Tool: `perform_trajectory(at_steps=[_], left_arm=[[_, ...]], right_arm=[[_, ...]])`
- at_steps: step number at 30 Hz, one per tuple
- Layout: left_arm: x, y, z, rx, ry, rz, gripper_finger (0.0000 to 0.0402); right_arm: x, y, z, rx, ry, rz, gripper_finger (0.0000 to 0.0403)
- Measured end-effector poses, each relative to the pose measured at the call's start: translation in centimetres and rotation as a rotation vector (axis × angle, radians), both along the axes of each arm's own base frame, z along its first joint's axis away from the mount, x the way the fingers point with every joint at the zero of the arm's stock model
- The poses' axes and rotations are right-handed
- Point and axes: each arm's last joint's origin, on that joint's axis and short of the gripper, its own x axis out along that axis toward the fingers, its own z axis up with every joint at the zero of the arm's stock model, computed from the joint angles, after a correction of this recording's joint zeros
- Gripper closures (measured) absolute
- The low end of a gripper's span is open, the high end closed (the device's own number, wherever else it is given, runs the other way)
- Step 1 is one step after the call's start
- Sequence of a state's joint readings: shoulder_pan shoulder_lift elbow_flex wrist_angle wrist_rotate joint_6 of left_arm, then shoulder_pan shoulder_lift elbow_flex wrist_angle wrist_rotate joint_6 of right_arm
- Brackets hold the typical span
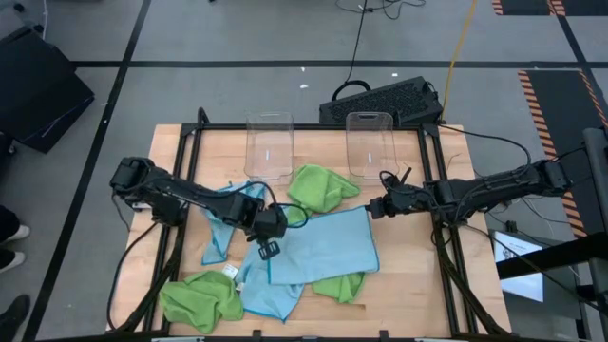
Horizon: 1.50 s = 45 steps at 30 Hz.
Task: Fold microfiber towels
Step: Fold the right blue microfiber towel
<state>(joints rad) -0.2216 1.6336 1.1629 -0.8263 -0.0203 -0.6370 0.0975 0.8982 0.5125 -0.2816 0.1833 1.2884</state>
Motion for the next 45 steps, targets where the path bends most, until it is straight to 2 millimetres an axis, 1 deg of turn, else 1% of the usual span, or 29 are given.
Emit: perform_trajectory(at_steps=[3,7,10,12,14,16,28,34,36,38,40,45], left_arm=[[0.1,0.1,0.1,-0.064,-0.001,-0.022,0.0400],[-0.2,-0.3,1.0,-0.136,-0.030,-0.062,0.0400],[-0.8,-0.6,1.9,-0.157,-0.048,-0.082,0.0400],[-1.1,-0.5,2.7,-0.148,-0.085,-0.081,0.0400],[-1.4,-0.4,3.0,-0.109,-0.089,-0.074,0.0400],[-1.3,0.0,3.2,-0.069,-0.119,-0.069,0.0400],[-0.8,2.1,2.9,-0.006,-0.120,-0.073,0.0397],[-0.7,2.4,2.9,0.007,-0.121,-0.074,0.0396],[-0.7,2.5,2.9,0.018,-0.122,-0.057,0.0394],[-0.7,2.5,2.9,0.026,-0.123,-0.052,0.0384],[-0.7,2.5,2.9,0.030,-0.124,-0.051,0.0364],[-0.7,2.6,2.9,0.055,-0.125,-0.004,0.0287]], right_arm=[[0.0,0.0,0.0,0.001,-0.002,0.006,0.0403],[0.2,0.1,0.2,-0.004,-0.022,0.032,0.0403],[0.2,0.2,0.2,-0.005,-0.019,0.055,0.0403],[0.1,0.2,0.1,-0.006,-0.014,0.076,0.0403],[0.1,0.2,0.1,-0.009,-0.011,0.082,0.0403],[0.1,0.2,0.0,-0.020,-0.001,0.090,0.0403],[-0.1,0.1,-0.1,-0.024,0.020,0.088,0.0403],[-0.1,0.1,-0.1,-0.023,0.021,0.086,0.0402],[-0.1,0.1,-0.1,-0.023,0.018,0.084,0.0397],[-0.1,0.1,-0.1,-0.021,0.018,0.082,0.0382],[-0.1,0.1,-0.1,-0.021,0.018,0.081,0.0360],[-0.1,0.1,-0.2,-0.009,0.025,0.071,0.0293]])
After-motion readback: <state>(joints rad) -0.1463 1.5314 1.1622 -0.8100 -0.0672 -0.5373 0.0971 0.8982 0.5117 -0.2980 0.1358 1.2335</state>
